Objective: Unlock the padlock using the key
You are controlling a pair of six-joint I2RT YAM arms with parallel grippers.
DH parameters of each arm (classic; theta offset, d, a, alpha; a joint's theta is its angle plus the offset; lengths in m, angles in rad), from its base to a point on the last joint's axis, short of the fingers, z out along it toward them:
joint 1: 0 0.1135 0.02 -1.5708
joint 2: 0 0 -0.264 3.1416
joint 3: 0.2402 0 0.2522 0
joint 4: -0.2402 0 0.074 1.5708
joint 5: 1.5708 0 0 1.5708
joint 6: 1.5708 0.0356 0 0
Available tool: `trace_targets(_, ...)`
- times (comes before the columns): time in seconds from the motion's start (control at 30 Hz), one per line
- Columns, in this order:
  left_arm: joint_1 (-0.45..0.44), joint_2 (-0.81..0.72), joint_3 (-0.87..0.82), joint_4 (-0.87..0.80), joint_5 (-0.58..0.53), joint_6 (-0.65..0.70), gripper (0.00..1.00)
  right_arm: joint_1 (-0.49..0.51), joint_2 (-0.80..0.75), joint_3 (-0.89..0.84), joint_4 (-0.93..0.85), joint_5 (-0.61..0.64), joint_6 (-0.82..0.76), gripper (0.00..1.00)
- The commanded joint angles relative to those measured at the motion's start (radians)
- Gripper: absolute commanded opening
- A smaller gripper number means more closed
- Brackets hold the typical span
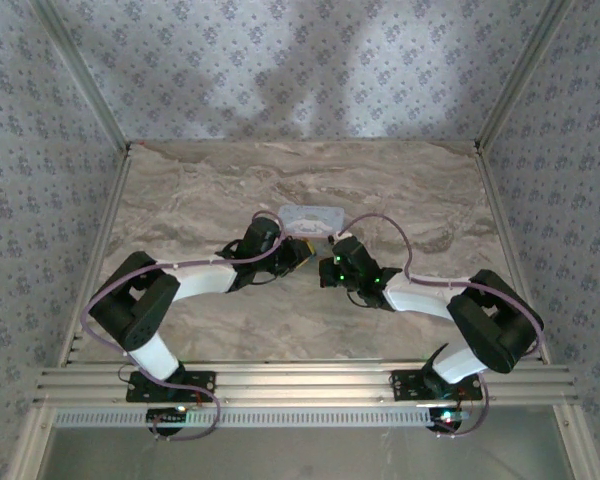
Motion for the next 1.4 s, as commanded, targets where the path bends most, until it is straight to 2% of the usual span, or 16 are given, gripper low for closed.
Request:
trace_targets(0.0,-0.015,0.015,0.034,0.033,0.032,-0.012,0.1,0.007,0.008,0.029,0.103,-0.033,-0.024,0.0)
trace_targets(1.37,-0.016,0.016,0.032,0.036,0.029,-0.018,0.1,-0.018,-0.022,-0.054,0.189,-0.036,0.007,0.0)
